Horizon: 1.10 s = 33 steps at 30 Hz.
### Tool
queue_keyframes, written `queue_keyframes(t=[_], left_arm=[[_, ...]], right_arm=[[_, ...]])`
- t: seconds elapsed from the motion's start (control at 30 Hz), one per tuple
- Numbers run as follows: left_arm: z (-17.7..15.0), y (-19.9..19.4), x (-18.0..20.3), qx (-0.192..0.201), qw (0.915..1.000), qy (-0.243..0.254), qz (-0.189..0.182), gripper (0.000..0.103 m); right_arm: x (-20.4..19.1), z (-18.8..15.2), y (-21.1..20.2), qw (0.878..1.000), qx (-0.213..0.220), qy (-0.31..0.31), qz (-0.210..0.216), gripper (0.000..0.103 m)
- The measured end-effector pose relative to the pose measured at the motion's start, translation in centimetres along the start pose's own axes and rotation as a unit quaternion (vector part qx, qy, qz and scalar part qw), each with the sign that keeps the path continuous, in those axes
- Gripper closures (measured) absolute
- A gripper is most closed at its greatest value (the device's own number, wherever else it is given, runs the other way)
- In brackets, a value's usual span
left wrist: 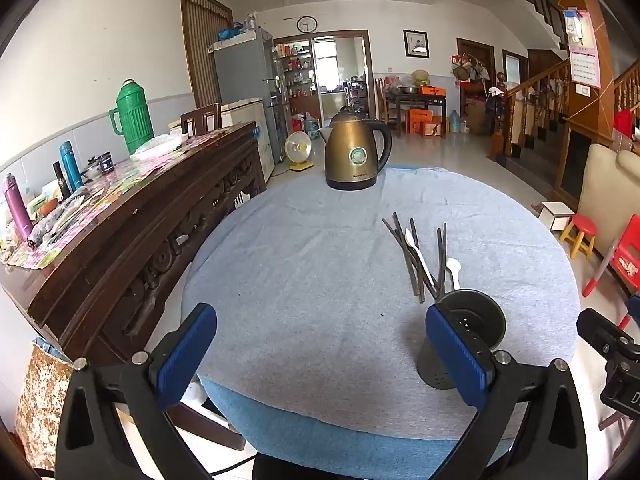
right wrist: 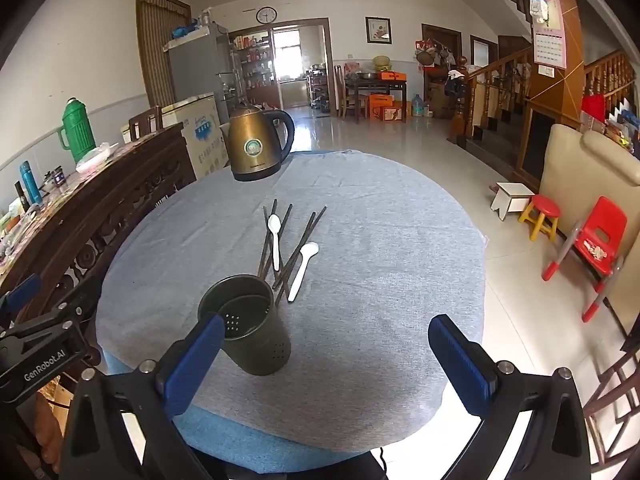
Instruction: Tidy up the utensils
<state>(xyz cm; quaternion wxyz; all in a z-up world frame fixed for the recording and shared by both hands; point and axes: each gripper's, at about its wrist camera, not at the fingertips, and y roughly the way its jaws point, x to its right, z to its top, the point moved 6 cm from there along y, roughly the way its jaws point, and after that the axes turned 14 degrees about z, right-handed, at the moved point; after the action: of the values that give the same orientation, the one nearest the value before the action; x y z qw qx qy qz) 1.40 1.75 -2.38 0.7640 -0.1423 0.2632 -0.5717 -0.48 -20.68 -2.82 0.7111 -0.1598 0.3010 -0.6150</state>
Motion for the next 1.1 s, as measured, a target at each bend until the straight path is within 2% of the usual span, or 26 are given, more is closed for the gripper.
queue_keyframes(t=[0.77,1.1], left_arm=[[0.1,1.1,0.1,-0.009,0.9999,0.004,-0.001,0.000],[0.3,1.8,0.4,-0.015,0.9999,0.006,-0.001,0.000]], right_arm=[[-0.3,-0.3,1.1,1.000,-0.013,0.001,0.016,0.000],[-0.6,0.4,1.9,1.000,-0.006,-0.004,0.018,0.000]])
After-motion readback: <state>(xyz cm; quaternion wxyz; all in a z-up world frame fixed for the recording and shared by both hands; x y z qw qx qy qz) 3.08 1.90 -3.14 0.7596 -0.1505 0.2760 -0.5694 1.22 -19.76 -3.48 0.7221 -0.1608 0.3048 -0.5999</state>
